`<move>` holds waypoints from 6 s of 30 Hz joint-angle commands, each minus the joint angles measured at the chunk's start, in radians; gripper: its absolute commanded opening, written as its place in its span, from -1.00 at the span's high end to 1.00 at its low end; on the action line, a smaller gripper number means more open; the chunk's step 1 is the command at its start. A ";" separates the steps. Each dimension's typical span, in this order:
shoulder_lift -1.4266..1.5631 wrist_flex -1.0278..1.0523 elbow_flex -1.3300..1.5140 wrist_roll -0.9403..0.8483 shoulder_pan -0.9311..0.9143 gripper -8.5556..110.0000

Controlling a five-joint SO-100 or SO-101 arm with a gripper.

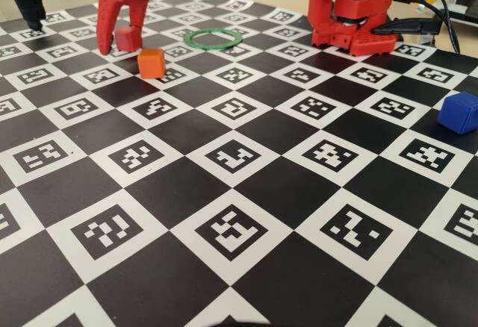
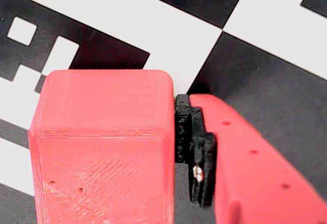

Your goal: Grab the red cube then put it in the green circle then put the blue cube on top and finally the orange cube on top

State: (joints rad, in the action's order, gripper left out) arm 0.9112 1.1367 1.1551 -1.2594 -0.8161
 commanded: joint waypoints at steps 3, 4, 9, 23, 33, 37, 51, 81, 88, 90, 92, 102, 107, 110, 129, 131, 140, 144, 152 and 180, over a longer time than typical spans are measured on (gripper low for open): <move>0.046 -0.006 0.003 -0.008 0.009 0.74; 0.046 -0.005 0.003 -0.011 0.009 0.76; 0.046 -0.005 0.003 -0.011 0.009 0.82; 0.164 0.155 -0.009 0.055 0.028 0.87; 0.288 0.359 -0.155 0.127 0.034 0.87; 0.339 0.442 -0.181 0.147 0.021 0.87; 0.525 0.641 -0.169 0.184 -0.094 0.88; 0.899 0.322 0.491 0.222 -0.179 0.88; 0.923 0.183 0.643 0.249 -0.184 0.88; 0.928 0.138 0.687 0.252 -0.187 0.88; 0.928 0.109 0.724 0.259 -0.190 0.88; 0.943 0.009 0.882 0.267 -0.204 0.88; 0.954 -0.048 0.954 0.267 -0.204 0.88; 0.956 -0.083 0.982 0.264 -0.210 0.88; 0.968 -0.328 1.178 0.262 -0.222 0.88; 0.968 -0.341 1.184 0.262 -0.222 0.88; 0.965 -0.371 1.207 0.252 -0.221 0.88; 0.965 -0.379 1.213 0.252 -0.221 0.85; 0.969 -0.379 1.218 0.252 -0.222 0.61; 0.988 -0.347 1.204 0.247 -0.235 0.07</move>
State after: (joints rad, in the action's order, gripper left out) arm 1.8132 0.7793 2.3823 -1.0170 -1.0370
